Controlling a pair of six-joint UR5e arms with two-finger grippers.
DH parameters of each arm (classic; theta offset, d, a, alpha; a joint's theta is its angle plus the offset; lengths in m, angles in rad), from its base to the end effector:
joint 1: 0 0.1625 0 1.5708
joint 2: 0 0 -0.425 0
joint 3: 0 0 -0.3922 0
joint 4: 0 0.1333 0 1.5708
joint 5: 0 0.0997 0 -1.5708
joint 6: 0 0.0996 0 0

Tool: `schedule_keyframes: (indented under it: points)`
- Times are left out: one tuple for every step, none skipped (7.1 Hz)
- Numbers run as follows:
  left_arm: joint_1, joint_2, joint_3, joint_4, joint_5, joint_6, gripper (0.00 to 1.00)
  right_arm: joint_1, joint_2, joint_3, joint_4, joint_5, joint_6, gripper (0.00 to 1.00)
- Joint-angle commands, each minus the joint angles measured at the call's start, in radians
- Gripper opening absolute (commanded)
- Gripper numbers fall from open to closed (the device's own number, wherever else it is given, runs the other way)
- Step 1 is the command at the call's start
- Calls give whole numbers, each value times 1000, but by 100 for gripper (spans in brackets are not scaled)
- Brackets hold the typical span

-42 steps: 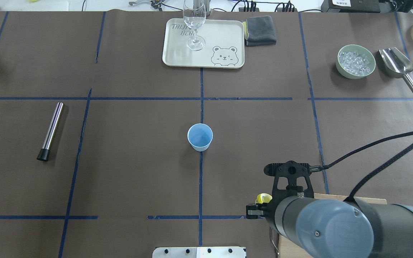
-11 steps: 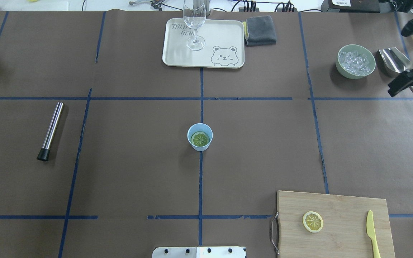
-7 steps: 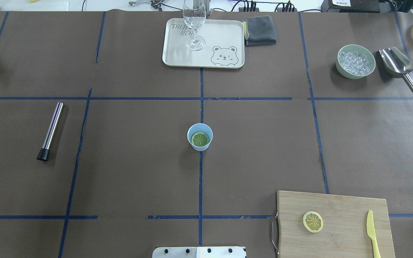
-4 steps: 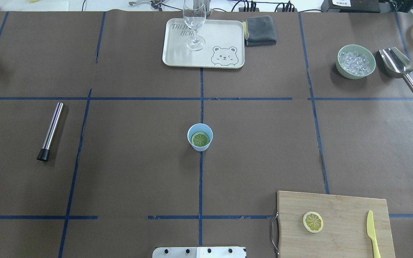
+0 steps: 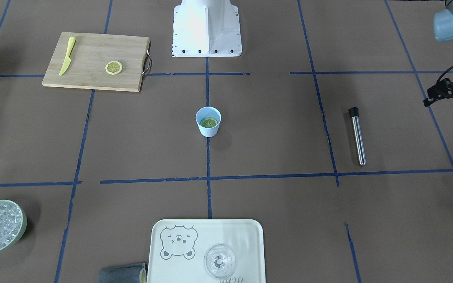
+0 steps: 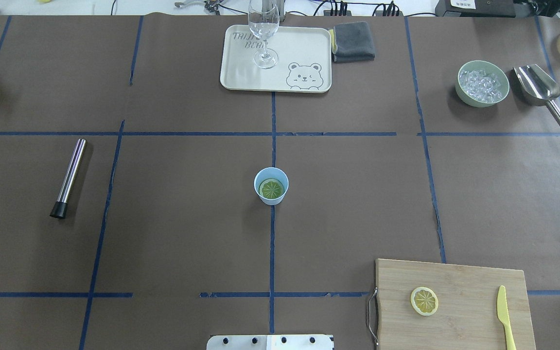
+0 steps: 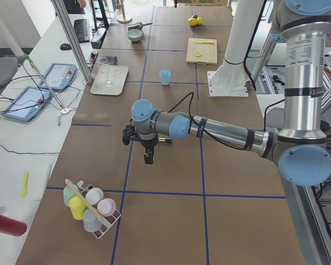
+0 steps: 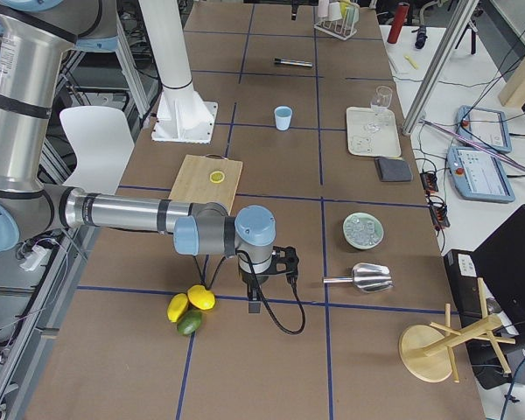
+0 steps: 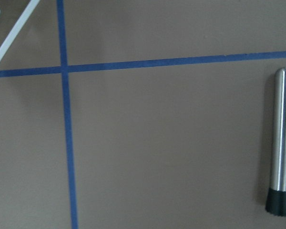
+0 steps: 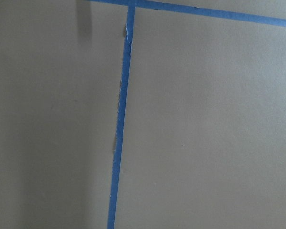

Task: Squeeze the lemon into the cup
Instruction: 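Move the left gripper toward the metal muddler lying on the table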

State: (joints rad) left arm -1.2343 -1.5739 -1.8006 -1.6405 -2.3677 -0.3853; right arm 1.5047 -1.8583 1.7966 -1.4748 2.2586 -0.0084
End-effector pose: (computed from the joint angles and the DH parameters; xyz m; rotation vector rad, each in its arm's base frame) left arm 0.1061 -0.4914 0.5337 -0.0113 0.8405 0.0747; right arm 0.0453 -0.3770 0.6677 0.0131 -0.6886 -0.0833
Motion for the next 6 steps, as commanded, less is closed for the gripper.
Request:
schedule_keyframes:
  points:
    - [58, -83, 61, -82, -8, -96, 100, 20, -1, 1, 1, 1, -2, 100]
    - [59, -89, 70, -132, -5, -98, 100, 26, -1, 4, 1, 1, -2, 100]
    - [65, -106, 72, -146, 1, -101, 100, 28, 1, 3, 1, 1, -2, 100]
    - [90, -138, 99, -160, 1, -87, 100, 28, 1, 4, 1, -1, -2, 100]
    - [96, -162, 107, -206, 5, -87, 100, 28, 1, 3, 1, -1, -2, 100]
    - [120, -179, 116, -264, 7, -84, 100, 28, 1, 6, 1, -1, 1, 100]
